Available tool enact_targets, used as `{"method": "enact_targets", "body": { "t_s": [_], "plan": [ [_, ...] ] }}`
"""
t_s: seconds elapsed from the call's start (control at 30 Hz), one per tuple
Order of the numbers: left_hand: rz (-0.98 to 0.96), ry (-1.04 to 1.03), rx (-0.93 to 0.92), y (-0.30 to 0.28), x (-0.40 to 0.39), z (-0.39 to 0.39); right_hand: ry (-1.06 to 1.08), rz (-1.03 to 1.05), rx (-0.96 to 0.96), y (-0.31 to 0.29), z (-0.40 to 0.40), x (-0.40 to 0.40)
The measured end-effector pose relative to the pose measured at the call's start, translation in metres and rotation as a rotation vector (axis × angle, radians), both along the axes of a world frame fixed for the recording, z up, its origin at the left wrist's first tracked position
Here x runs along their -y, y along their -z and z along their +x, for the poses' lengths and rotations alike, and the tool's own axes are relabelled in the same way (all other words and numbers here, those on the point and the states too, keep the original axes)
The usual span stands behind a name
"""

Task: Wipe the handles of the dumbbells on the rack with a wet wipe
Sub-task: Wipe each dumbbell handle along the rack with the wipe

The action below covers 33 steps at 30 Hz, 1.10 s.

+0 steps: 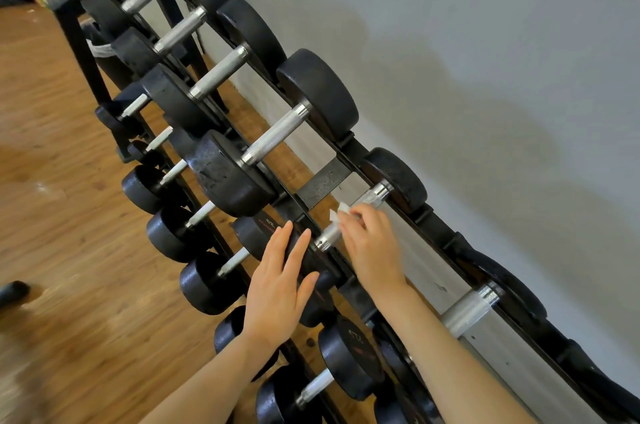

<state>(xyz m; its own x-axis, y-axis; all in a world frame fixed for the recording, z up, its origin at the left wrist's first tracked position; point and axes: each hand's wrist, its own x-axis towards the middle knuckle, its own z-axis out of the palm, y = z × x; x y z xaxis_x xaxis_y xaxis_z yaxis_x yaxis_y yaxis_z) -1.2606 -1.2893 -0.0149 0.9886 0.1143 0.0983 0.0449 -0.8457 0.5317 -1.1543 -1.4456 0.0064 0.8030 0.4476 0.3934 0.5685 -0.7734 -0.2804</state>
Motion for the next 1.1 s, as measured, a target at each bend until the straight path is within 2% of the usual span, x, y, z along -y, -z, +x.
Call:
{"method": "enact_targets", "body": {
  "t_s": [0.1, 0.27, 0.43, 0.6, 0.73, 0.87, 1.03, 1.1],
  "plan": [
    [0.014, 0.035, -0.007, -0.002, -0.005, -0.001, -0.085, -0.120, 0.035, -0.001, 0.000, 0.000],
    [0.049, 0.064, -0.002, -0.002, -0.010, -0.001, -0.005, -0.111, 0.052, -0.011, 0.011, 0.000],
    [0.033, 0.049, -0.003, -0.003, -0.009, -0.002, -0.145, -0.203, 0.109, -0.007, 0.005, -0.005],
    [0.009, 0.061, 0.009, -0.001, -0.011, -0.002, -0.075, -0.135, 0.132, -0.003, 0.007, -0.001],
    [-0.009, 0.055, 0.011, -0.002, -0.010, -0.003, -0.199, -0.148, 0.093, 0.006, 0.001, -0.004],
    [-0.018, 0.064, 0.025, -0.002, -0.012, -0.003, -0.144, -0.089, 0.047, 0.002, 0.004, -0.003],
    [-0.089, 0.045, 0.047, -0.003, -0.011, -0.004, -0.268, -0.159, -0.010, 0.000, -0.003, -0.007],
    [-0.120, 0.017, 0.068, -0.003, -0.010, -0.006, -0.239, -0.160, -0.003, -0.005, 0.004, -0.005]
  ]
}}
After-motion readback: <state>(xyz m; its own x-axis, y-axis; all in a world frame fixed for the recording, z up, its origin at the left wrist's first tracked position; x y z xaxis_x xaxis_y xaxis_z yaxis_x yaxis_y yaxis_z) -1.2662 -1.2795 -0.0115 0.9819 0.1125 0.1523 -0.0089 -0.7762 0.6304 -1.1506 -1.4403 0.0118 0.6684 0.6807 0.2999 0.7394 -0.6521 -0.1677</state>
